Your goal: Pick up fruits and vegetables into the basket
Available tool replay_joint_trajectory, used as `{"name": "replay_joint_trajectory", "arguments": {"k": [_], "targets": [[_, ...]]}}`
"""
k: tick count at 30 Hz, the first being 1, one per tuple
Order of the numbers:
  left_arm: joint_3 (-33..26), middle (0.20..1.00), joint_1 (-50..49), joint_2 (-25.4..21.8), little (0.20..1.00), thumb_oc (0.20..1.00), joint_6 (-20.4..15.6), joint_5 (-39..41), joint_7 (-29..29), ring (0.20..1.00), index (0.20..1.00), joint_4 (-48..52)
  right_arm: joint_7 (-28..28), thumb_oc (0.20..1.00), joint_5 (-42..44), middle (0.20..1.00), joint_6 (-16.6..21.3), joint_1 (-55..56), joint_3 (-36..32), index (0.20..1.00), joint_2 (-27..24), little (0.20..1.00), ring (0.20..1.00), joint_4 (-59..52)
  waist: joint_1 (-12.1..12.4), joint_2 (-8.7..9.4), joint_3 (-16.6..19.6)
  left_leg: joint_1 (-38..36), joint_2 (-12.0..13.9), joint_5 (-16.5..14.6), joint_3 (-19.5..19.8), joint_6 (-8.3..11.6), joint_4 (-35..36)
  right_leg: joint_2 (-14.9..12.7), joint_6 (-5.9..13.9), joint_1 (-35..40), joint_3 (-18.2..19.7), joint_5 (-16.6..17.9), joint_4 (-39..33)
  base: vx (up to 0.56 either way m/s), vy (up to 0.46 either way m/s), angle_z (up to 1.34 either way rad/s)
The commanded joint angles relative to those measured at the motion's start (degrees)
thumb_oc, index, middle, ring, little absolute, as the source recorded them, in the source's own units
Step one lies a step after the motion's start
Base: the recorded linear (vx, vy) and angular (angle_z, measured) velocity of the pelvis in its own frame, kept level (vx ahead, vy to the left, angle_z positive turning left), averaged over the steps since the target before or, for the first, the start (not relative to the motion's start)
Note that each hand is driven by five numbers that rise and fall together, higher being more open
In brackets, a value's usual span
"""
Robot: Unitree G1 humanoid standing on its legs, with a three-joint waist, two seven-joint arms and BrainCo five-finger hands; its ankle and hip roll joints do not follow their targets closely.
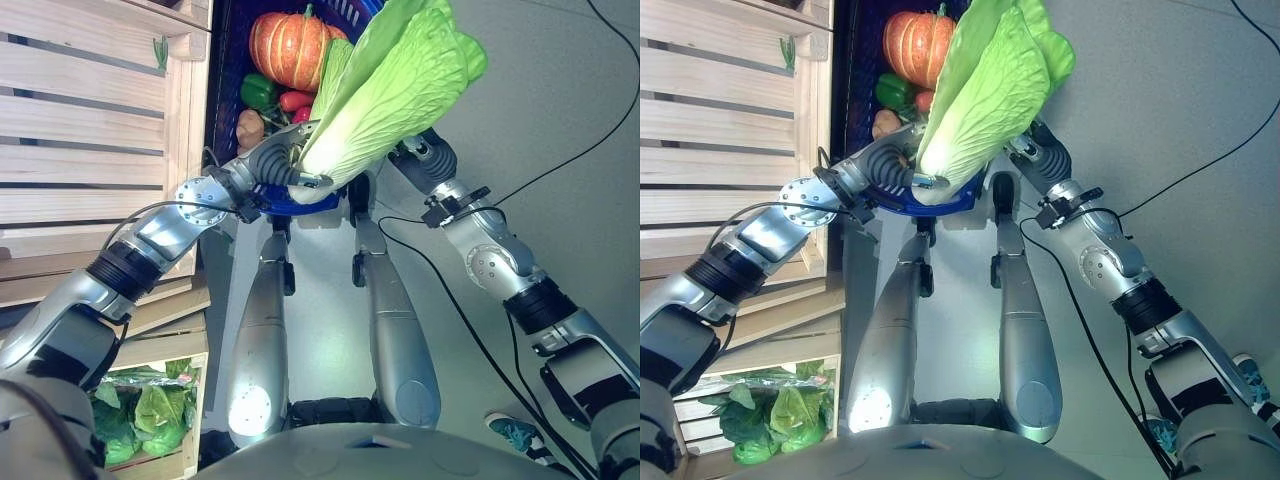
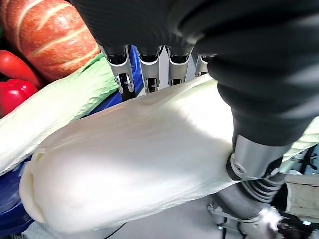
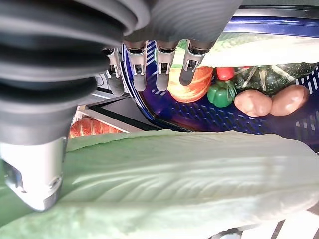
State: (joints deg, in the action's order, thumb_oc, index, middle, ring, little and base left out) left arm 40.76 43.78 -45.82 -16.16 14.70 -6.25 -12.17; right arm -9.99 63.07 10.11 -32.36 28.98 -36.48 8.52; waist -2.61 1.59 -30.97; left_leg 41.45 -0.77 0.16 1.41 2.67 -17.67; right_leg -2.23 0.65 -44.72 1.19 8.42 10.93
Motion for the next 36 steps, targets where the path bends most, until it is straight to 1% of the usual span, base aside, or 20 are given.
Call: {"name": "replay_joint_trajectory", "arguments": {"k": [1, 6, 9, 15, 19, 22, 28, 33, 36], "targets": [[0.2, 0.2, -3.5, 0.8, 0.2, 0.2, 0.6, 3.3, 2.3, 0.2, 0.2, 4.4, -4.8, 1.0, -0.5, 1.0, 3.7, -2.3, 2.2, 1.0, 0.5, 1.0, 1.0, -13.0, 0.3, -1.0, 1.2, -1.5, -1.6, 3.6, -2.0, -0.78, 6.8, 2.2, 4.28, 3.5, -4.6, -5.7, 3.8, 0.0, 0.0, 0.0], [-2.9, 0.2, -6.1, 3.4, 0.2, 0.2, -1.0, 6.6, 5.2, 0.2, 0.2, 3.7, -4.4, 1.0, -1.4, 1.0, 3.8, -1.4, 1.5, 1.0, 1.8, 1.0, 1.0, -13.3, 0.5, -0.69, 1.2, -1.7, -1.8, 3.7, -1.7, -0.87, 7.0, 2.4, 4.24, 3.7, -4.8, -5.7, 3.7, 0.0, 0.0, 0.0], [-4.3, 0.2, -7.2, 4.6, 0.2, 0.2, -1.7, 6.5, 6.4, 0.2, 0.2, 3.8, -4.5, 1.0, -1.7, 1.0, 3.9, -1.1, 1.0, 1.0, 2.5, 1.0, 1.0, -13.1, 0.7, -0.57, 1.2, -1.6, -1.9, 3.7, -1.5, -0.91, 7.0, 2.5, 4.18, 3.8, -4.8, -5.7, 3.6, 0.0, 0.0, 0.0], [-6.4, 0.2, -9.0, 6.5, 0.2, 0.2, -1.5, 6.4, 7.0, 0.2, 0.2, 3.5, -4.3, 1.0, -2.3, 1.0, 3.2, -0.7, -0.2, 1.0, 3.6, 1.0, 1.0, -13.4, 0.8, -0.46, 1.2, -1.6, -2.1, 3.6, -1.2, -0.9, 6.8, 2.6, 4.11, 3.9, -4.9, -5.8, 3.8, 0.0, 0.0, 0.0], [-6.9, 0.2, -9.0, 7.1, 0.2, 0.2, -0.3, 4.2, 7.2, 0.2, 0.2, 3.6, -4.6, 1.0, -2.3, 1.0, 2.2, -0.6, -0.6, 1.0, 3.5, 1.0, 1.0, -14.3, 0.7, -0.44, 1.2, -1.7, -2.2, 3.7, -1.3, -0.92, 7.0, 2.7, 4.08, 3.9, -4.8, -5.9, 3.7, 0.0, 0.0, 0.0], [-6.5, 0.2, -8.9, 6.9, 0.2, 0.2, 0.7, 3.7, 6.1, 0.2, 0.2, 4.0, -4.8, 1.0, -2.5, 1.0, 1.9, -0.4, -0.7, 1.0, 3.4, 1.0, 1.0, -14.8, 0.7, -0.47, 1.2, -1.7, -2.2, 3.7, -1.4, -0.92, 6.9, 2.7, 4.08, 4.0, -4.8, -5.9, 3.7, 0.0, 0.0, 0.0], [-4.2, 0.2, -7.7, 5.4, 0.2, 0.2, 1.1, -1.9, 3.2, 0.2, 0.2, 4.7, -4.2, 1.0, -3.2, 1.0, 2.1, -0.8, -0.6, 1.0, 2.7, 1.0, 1.0, -14.9, 0.6, -0.69, 1.2, -1.5, -2.2, 3.5, -1.6, -0.91, 6.6, 2.5, 4.09, 3.8, -5.0, -6.0, 3.9, 0.0, 0.0, 0.0], [-1.0, 0.2, -5.4, 3.9, 0.2, 0.2, 0.6, -7.3, 3.1, 0.2, 0.2, 5.3, -2.9, 1.0, -4.1, 1.0, 2.4, -1.8, 0.3, 1.0, 1.7, 1.0, 1.0, -14.3, 0.3, -0.87, 1.2, -1.6, -2.2, 3.3, -1.8, -0.99, 6.5, 2.4, 4.16, 3.7, -4.8, -6.0, 4.1, 0.0, 0.0, 0.0], [0.5, 0.2, -4.0, 3.0, 0.2, 0.2, 0.9, -10.3, 3.0, 0.2, 0.2, 5.9, -1.9, 1.0, -5.0, 1.0, 2.3, -2.2, 0.6, 1.0, 1.4, 1.0, 1.0, -14.1, 0.2, -0.89, 1.2, -1.6, -2.1, 3.2, -1.8, -0.94, 6.5, 2.4, 4.19, 3.8, -4.7, -6.0, 4.0, 0.0, 0.0, 0.0]]}}
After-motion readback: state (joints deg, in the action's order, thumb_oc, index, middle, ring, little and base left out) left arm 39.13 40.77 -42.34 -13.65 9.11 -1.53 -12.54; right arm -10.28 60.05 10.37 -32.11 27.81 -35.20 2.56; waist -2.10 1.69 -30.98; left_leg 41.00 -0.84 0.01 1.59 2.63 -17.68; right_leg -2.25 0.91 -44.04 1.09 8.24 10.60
